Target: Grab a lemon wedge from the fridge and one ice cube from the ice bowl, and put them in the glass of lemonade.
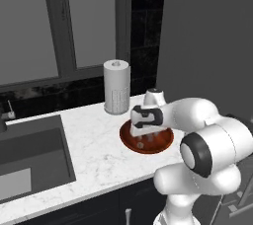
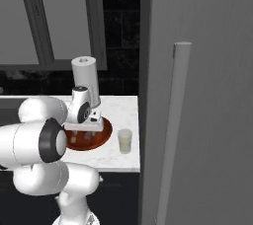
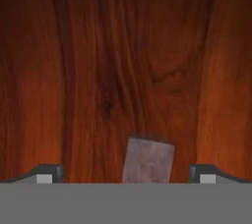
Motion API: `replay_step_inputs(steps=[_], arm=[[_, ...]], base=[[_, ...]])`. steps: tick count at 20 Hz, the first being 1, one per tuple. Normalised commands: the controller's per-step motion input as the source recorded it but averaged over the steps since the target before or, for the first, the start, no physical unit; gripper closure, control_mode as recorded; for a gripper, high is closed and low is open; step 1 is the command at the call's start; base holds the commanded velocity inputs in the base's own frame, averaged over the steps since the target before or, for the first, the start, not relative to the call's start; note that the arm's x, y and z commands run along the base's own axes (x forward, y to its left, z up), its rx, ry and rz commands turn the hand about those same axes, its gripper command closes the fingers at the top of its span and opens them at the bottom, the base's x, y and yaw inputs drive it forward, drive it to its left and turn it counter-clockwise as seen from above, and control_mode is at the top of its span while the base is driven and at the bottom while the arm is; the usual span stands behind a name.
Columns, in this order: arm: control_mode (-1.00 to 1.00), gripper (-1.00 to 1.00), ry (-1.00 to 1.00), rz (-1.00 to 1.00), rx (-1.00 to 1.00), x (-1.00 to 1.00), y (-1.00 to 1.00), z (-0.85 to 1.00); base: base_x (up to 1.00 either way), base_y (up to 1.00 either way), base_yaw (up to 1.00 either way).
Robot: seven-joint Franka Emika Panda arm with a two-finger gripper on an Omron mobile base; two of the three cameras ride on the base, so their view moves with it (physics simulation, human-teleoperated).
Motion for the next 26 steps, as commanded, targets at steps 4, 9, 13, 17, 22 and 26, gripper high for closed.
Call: replay_step_inputs(steps=[4, 9, 13, 17, 22, 26], arm=[[-1.0, -1.0, 0.09, 0.02, 0.0, 0.0, 0.13, -0.18], [-1.0, -1.0, 0.04, 0.02, 0.0, 0.0, 0.11, -0.2], [-1.0, -1.0, 0.01, 0.0, 0.0, 0.0, 0.0, -0.04], [-1.0, -1.0, 0.0, -0.01, 0.01, 0.0, -0.01, 0.0], [-1.0, -1.0, 0.0, -0.06, 0.04, 0.0, -0.04, -0.12], [-1.0, -1.0, 0.0, -0.05, 0.0, 0.0, 0.0, -0.2]], base=[[0.0, 0.0, 0.0], [0.0, 0.0, 0.0], [0.0, 0.0, 0.0], [0.0, 0.0, 0.0], [0.0, 0.0, 0.0], [0.0, 0.0, 0.0]])
